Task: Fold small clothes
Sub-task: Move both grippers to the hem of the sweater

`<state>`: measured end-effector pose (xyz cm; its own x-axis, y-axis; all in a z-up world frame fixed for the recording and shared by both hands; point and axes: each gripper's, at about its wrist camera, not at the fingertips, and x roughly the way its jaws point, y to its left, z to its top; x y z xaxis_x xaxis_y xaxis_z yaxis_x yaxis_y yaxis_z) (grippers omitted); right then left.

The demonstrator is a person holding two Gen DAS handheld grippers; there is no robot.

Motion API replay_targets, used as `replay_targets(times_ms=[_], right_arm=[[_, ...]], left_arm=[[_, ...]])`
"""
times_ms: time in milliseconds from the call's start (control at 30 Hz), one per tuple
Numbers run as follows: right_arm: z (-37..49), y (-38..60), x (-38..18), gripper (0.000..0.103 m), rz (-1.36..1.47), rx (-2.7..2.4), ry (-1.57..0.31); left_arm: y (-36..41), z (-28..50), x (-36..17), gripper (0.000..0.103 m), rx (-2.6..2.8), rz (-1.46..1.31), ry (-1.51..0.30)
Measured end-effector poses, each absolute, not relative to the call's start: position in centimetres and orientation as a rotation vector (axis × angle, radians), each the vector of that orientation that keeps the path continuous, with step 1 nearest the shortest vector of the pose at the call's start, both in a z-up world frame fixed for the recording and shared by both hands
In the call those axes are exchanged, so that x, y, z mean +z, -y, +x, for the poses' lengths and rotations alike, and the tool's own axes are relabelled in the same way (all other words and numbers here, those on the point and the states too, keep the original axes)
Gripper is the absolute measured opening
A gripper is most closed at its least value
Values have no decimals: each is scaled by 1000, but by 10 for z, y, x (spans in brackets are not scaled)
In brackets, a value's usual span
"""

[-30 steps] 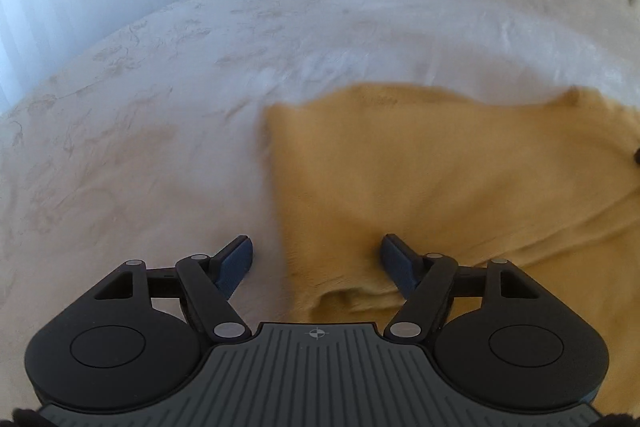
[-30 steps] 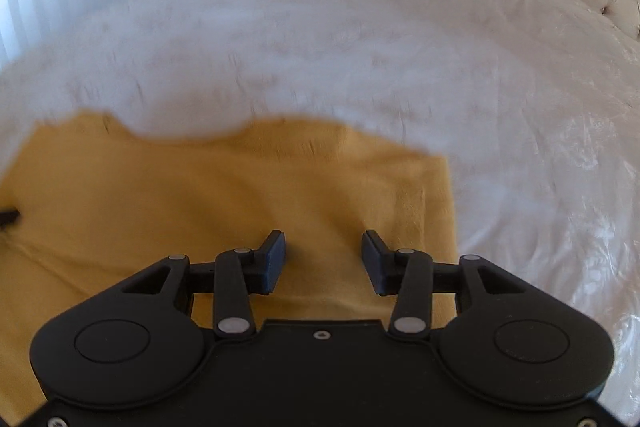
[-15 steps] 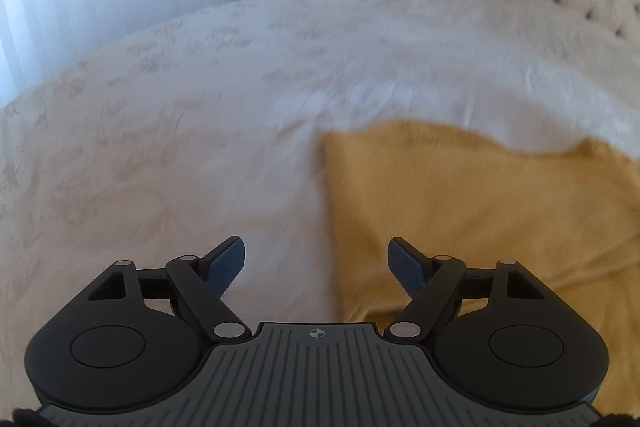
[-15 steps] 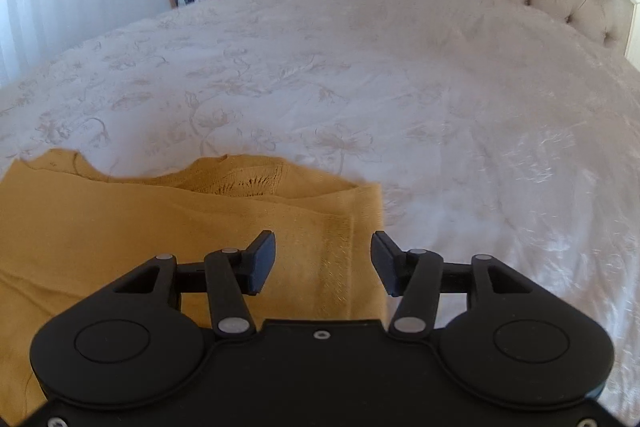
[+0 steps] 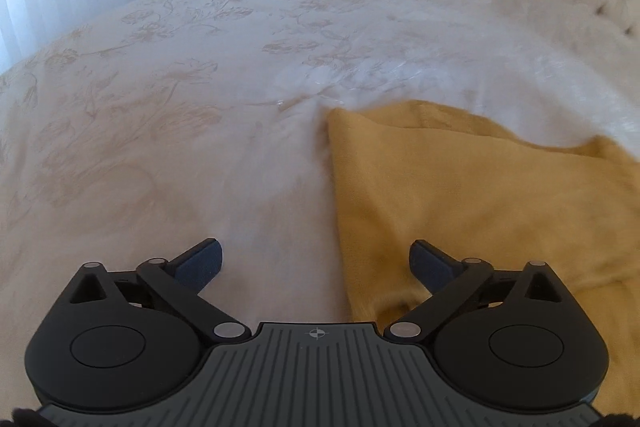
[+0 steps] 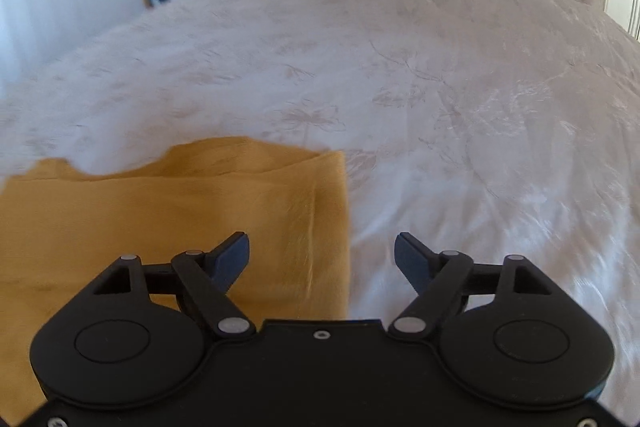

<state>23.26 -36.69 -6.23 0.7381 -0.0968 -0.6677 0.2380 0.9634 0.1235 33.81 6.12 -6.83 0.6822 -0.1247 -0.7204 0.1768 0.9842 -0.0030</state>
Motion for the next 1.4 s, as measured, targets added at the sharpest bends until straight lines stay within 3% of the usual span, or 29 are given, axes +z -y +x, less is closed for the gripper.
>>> replay_targets(times_ms=[333, 633, 967, 1233, 1400], right_arm=[[85, 340, -47, 82, 271, -75, -766], [8, 310, -62, 82, 312, -61, -881], [-28, 302, -78, 84, 439, -30, -936], [-32, 295, -89, 102, 469, 13, -914], [-30, 285, -92, 103, 409, 14, -906]], left_arm=[[-78, 201, -50, 102, -307, 83, -826], [-93, 110, -61, 102, -329, 68, -878], [-107, 72, -81, 102, -324, 27, -930], [-103, 64, -97, 102, -349, 57, -909], [-102, 59, -100, 102, -345, 54, -879]])
